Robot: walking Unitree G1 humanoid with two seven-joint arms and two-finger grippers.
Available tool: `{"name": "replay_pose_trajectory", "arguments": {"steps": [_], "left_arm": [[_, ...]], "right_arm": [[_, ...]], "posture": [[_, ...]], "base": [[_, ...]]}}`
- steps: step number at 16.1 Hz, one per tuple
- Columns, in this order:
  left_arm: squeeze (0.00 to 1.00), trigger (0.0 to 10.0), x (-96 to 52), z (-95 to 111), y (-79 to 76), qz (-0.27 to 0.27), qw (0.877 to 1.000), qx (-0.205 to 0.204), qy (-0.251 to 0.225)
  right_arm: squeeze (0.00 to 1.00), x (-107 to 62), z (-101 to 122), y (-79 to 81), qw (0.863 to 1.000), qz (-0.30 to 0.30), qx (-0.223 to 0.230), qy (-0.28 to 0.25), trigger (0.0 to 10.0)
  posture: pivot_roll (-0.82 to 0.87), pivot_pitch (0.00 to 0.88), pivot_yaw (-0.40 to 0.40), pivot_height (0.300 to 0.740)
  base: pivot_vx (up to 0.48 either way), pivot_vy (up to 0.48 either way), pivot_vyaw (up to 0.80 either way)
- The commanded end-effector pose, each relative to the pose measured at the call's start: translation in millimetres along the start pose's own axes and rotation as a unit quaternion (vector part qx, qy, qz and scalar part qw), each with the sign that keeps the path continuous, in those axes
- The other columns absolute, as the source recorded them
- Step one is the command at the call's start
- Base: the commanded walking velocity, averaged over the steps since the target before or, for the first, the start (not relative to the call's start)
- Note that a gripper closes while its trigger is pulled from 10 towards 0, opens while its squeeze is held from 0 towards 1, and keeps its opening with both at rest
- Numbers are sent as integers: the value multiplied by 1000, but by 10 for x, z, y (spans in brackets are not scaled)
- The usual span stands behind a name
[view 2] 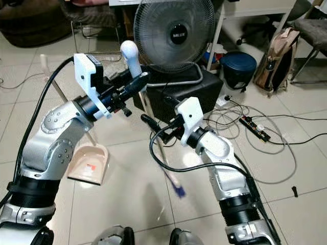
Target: Sweep floor
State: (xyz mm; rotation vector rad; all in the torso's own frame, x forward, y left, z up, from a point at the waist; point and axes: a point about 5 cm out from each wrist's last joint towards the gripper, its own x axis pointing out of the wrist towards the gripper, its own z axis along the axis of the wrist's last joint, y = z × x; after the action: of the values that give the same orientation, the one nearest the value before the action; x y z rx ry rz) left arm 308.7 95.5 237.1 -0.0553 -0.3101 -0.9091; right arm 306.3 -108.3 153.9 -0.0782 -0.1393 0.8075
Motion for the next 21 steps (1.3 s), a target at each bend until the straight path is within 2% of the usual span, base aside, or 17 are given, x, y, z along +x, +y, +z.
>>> {"name": "replay_pose_trajectory", "arguments": {"steps": [1, 7, 8, 9, 11, 21], "left_arm": [[0, 10000, 27, 135, -64, -20, 1000, 10, -21], [0, 10000, 34, 197, -167, -50, 998, 1, -24], [0, 10000, 30, 197, -172, -52, 998, 3, -21], [0, 10000, 31, 198, -173, -53, 998, 2, -20], [0, 10000, 41, 208, -178, -57, 998, -1, -19], [0, 10000, 46, 224, -190, -61, 998, -8, -21]], "right_arm": [[0, 30, 21, 5, 1000, 7, -2, -10, 10000], [0, 88, -32, -61, 999, -33, -18, 11, 10000], [0, 79, -33, -68, 999, -35, -19, 11, 4706], [0, 66, -47, -70, 999, -34, -19, 13, 1529], [0, 52, -76, -69, 999, -35, -16, 18, 0], [0, 64, -63, -70, 999, -29, -13, 11, 0]], "posture": [[-1, 122, 11, 740], [-3, 115, 20, 740], [-4, 115, 24, 740], [-6, 116, 27, 740], [-5, 119, 29, 740], [-8, 126, 27, 740]], "base": [[0, 0, 0], [0, 0, 0], [0, 0, 0], [0, 0, 0], [0, 0, 0], [0, 0, 0]]}}
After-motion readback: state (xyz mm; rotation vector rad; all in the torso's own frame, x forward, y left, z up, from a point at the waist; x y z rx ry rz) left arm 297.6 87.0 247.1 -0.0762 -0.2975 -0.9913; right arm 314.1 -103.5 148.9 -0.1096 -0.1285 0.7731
